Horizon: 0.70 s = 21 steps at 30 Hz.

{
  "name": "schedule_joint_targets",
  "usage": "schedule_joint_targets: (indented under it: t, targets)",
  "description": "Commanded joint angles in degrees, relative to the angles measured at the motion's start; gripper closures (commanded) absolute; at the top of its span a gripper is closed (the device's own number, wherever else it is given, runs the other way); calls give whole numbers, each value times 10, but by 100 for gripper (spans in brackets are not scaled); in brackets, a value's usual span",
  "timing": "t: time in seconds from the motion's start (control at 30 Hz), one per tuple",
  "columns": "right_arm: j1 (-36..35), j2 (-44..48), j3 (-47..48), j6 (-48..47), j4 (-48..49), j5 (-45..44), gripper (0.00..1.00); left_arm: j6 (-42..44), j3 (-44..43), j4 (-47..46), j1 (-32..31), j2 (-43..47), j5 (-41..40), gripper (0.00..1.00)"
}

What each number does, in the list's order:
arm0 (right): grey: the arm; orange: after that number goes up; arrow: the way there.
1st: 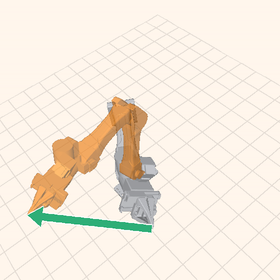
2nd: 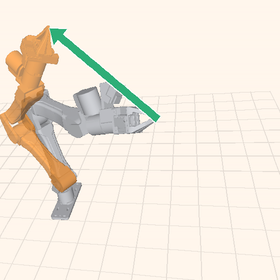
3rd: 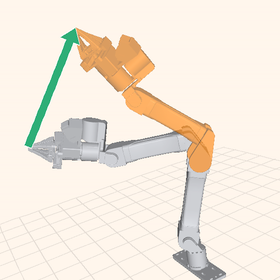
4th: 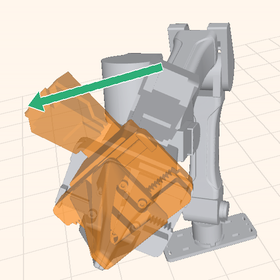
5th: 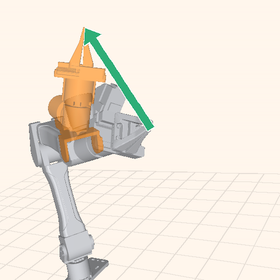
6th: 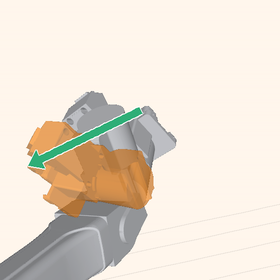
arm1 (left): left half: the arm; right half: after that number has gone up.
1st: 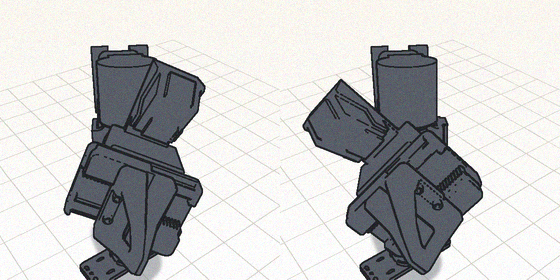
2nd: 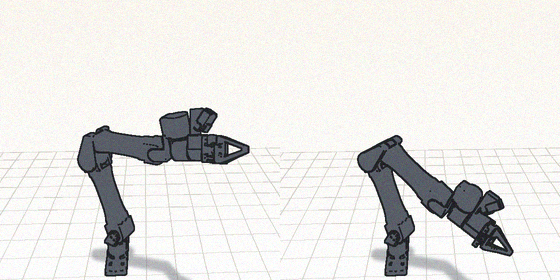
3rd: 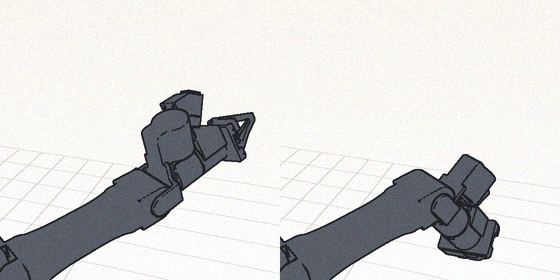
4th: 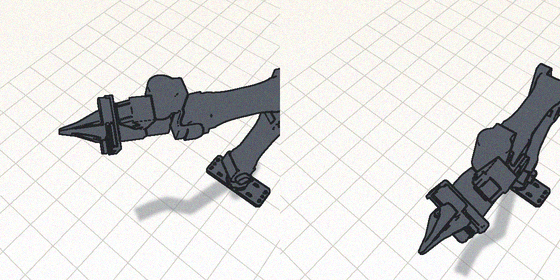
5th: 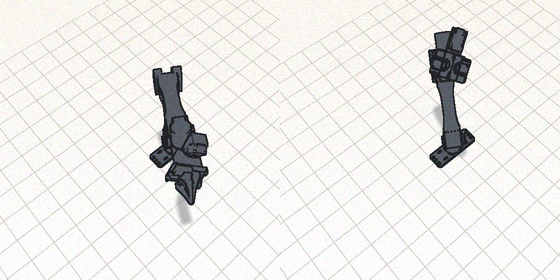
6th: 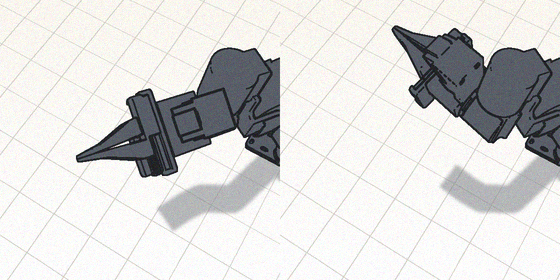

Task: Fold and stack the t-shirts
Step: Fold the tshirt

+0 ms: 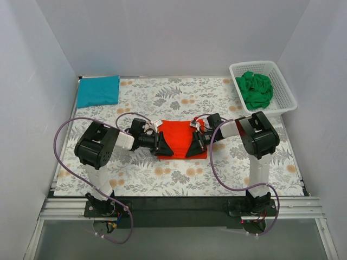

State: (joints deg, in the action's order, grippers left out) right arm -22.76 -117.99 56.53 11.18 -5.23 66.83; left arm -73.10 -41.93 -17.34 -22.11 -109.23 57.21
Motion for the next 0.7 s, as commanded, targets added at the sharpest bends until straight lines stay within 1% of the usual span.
schedule_joint_targets:
  t: [0.0,0.07,0.1,0.13,0.2,0.23,0.27,0.3,0.33,0.37,0.4,0.43,0.5,0.53,0.57,0.6,0.63,0.67]
  targets:
    - [29,20,-47,-61,-28,-74,80,75,42,88,33,25,-41,67]
    - [30,44,-44,-74,-56,-58,80,102,55,101,38,57,-15,65]
    - [30,70,-41,-94,-72,-49,80,112,55,108,41,89,-4,65]
    - [31,84,-26,-104,-109,-38,79,125,56,121,42,111,7,65]
    - [32,127,-5,-130,-138,-15,78,148,55,128,43,150,30,64]
    - [32,140,6,-132,-151,-14,77,153,52,125,43,189,33,64]
    - [35,152,29,-132,-149,-19,75,151,48,121,43,203,31,63]
    - [36,165,42,-126,-147,-26,75,127,39,108,42,212,26,63]
    - [36,164,54,-121,-145,-30,75,114,33,78,41,216,22,63]
    - [37,160,82,-116,-131,-37,74,95,26,60,41,209,18,63]
    - [36,143,92,-90,-117,-44,74,77,6,44,38,201,12,63]
    - [36,131,103,-75,-102,-49,74,45,-3,6,36,190,0,63]
    - [36,86,145,-39,-69,-46,74,24,-45,-20,24,140,-19,64]
    - [35,70,158,-23,-52,-47,75,1,-61,-36,21,119,-45,64]
    - [34,56,168,7,-37,-47,74,-16,-73,-51,19,81,-51,65]
    - [34,29,189,18,-11,-45,75,-40,-82,-70,18,60,-53,65]
    - [33,15,198,29,-1,-45,75,-61,-96,-110,18,41,-54,65]
    - [32,2,207,37,6,-45,75,-97,-102,-126,17,24,-59,65]
